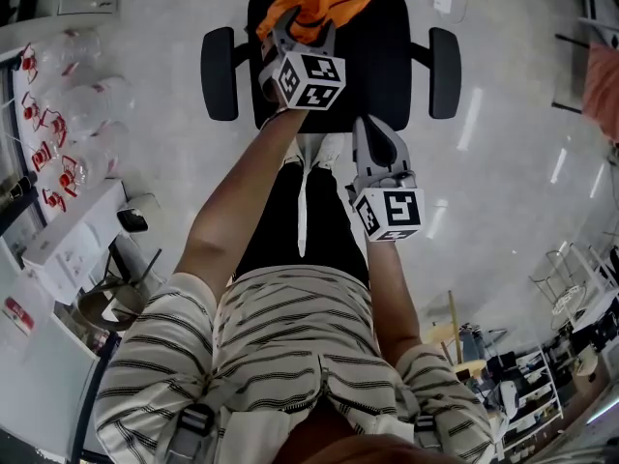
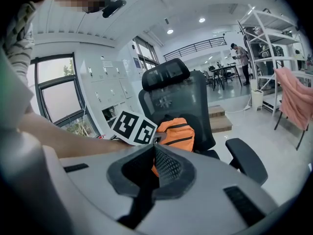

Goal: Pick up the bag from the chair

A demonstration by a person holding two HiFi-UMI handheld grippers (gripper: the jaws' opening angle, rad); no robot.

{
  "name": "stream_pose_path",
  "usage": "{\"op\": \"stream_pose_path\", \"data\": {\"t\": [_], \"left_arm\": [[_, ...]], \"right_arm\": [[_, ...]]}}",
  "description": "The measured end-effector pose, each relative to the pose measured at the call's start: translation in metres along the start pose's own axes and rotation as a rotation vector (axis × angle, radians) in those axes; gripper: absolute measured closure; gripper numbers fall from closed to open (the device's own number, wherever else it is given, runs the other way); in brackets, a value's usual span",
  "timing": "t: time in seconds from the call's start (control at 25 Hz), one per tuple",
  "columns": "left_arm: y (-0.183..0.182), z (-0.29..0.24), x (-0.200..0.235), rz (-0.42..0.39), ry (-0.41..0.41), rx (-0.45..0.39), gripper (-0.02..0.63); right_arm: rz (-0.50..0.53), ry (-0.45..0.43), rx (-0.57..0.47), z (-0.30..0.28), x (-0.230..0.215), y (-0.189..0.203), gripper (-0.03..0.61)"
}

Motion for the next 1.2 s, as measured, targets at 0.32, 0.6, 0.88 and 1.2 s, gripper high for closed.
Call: {"op": "stream_pose_path", "data": {"t": [0.32,0.6,0.88,1.2], "left_arm": [[-0.001,-0.012,0.0,0.011,0.001,0.021,0.364],[0.0,-0.024,0.001,0.007,0.028,0.055,0.365],[-0.001,-0.03,0.007,0.043,0.029,0.075,0.379],[0.0,-0.033,0.009,0.069,0.026,0.089,0.477]], "right_arm": [[-0.006,0.007,0.004,0.0,-0.007,0.0,0.56],[-0.011,0.009,0.012,0.0,-0.006,0.001,0.56],[-0.016,0.01,0.016,-0.002,-0.008,0.002,0.56],[-0.021,0.009,0.022,-0.001,-0.015,0.003,0.56]]}}
Point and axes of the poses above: the fingertips, and each gripper's own axes: z backward along the fingers, x to its left, y out of its underside, the point moved 3 cm from there along z, backward along the fingers, and after that the axes turned 8 degrees about x, right-handed, at the moved point
